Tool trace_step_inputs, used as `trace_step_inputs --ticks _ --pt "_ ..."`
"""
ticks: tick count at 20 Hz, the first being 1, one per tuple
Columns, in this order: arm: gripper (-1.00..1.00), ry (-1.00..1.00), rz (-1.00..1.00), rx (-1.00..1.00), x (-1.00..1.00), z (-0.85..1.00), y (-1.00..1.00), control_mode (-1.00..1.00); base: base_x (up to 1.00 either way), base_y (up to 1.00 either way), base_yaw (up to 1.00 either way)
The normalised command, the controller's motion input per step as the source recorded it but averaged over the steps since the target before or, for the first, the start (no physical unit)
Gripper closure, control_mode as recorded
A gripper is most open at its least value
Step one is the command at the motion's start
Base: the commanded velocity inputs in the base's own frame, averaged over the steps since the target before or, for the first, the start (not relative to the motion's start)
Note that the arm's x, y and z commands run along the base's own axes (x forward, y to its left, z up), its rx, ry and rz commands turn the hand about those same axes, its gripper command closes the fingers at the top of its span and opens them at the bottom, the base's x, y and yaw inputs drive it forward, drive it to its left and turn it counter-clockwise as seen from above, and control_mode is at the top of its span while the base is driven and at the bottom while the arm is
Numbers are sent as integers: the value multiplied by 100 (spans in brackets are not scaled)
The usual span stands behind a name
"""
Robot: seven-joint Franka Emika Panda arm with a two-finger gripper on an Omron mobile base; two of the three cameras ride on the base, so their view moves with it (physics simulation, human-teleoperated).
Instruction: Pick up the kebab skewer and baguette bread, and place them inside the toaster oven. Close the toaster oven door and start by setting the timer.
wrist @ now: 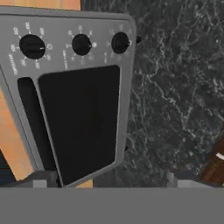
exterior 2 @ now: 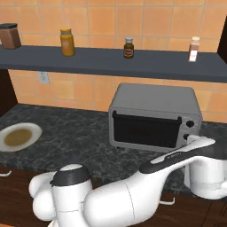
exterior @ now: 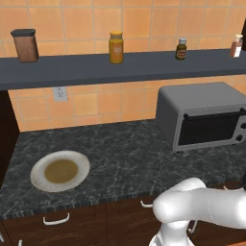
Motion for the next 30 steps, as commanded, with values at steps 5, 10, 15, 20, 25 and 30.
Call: trace_step_inputs --ticks 5,10,15,20,25,30 --pt "-100 -3 -40 59 4 0 20 -100 0 0 0" --pt "-100 0 -36 32 16 0 39 -100 0 0 0" --pt "-100 -1 -34 18 14 -1 71 -100 0 0 0" --pt "-100 0 -22 24 46 0 25 -100 0 0 0" --pt "-100 2 -15 29 26 0 7 -100 0 0 0" --pt "-100 5 -8 27 16 0 -23 -100 0 0 0"
